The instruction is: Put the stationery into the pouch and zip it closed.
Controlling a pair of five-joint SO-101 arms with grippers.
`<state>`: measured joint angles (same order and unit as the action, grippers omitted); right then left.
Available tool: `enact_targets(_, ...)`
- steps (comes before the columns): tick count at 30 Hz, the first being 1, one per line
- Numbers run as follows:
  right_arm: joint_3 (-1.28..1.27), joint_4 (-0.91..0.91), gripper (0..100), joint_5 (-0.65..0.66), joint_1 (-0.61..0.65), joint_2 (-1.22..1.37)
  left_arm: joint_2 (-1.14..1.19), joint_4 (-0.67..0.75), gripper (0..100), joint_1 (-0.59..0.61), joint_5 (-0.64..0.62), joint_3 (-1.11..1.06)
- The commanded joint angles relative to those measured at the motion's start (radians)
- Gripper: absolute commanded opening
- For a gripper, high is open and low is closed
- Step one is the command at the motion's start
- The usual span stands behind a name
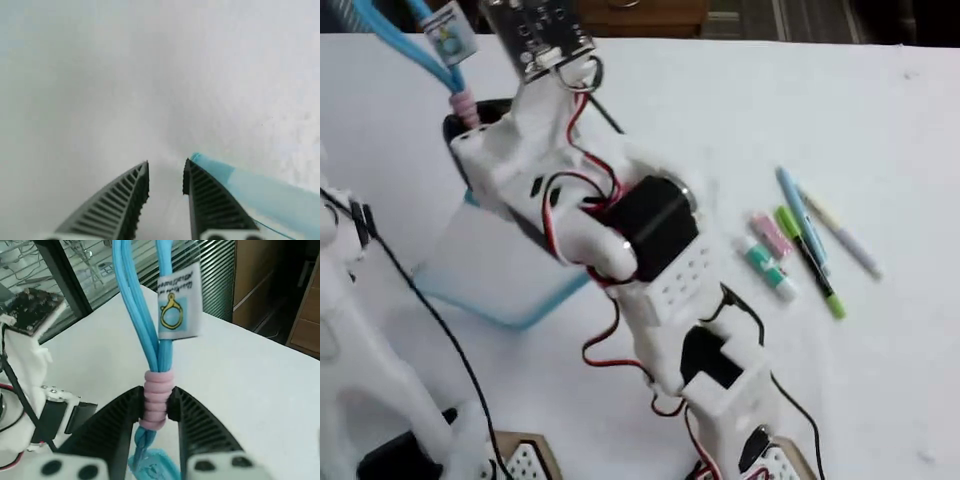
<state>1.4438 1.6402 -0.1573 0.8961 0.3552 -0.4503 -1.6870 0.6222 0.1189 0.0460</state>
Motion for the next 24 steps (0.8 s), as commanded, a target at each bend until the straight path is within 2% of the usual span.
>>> enact_targets(1, -0.017, -0.025, 1.5, -0.008, 0.021, -0.010, -0.015, -0.103, 14, -0.025, -0.014, 0.245)
enact_targets(4, -0.029, -0.028, 1.6, -0.008, 0.042, 0.039, -0.039, -0.101, 16, 0.033, -0.114, 0.288)
enact_targets(7, -0.023, -0.061, 1.6, -0.008, 0.068, 0.104, -0.093, -0.101, 28, 0.076, -0.262, 0.256)
enact_targets(9, -0.023, -0.108, 1.6, -0.009, 0.087, 0.153, -0.142, -0.100, 36, 0.085, -0.318, 0.226)
enact_targets(13, -0.021, -0.214, 1.6, -0.066, 0.142, 0.239, -0.239, -0.098, 35, 0.093, -0.367, 0.173)
enact_targets(17, -0.021, -0.291, 1.6, -0.083, 0.206, 0.259, -0.311, -0.097, 35, 0.260, -0.434, 0.143)
enact_targets(20, 0.017, -0.300, 1.6, -0.084, 0.223, 0.248, -0.332, -0.097, 35, 0.390, -0.439, 0.143)
enact_targets(24, 0.109, -0.302, 1.6, -0.083, 0.199, 0.223, -0.331, -0.092, 35, 0.420, -0.411, 0.101)
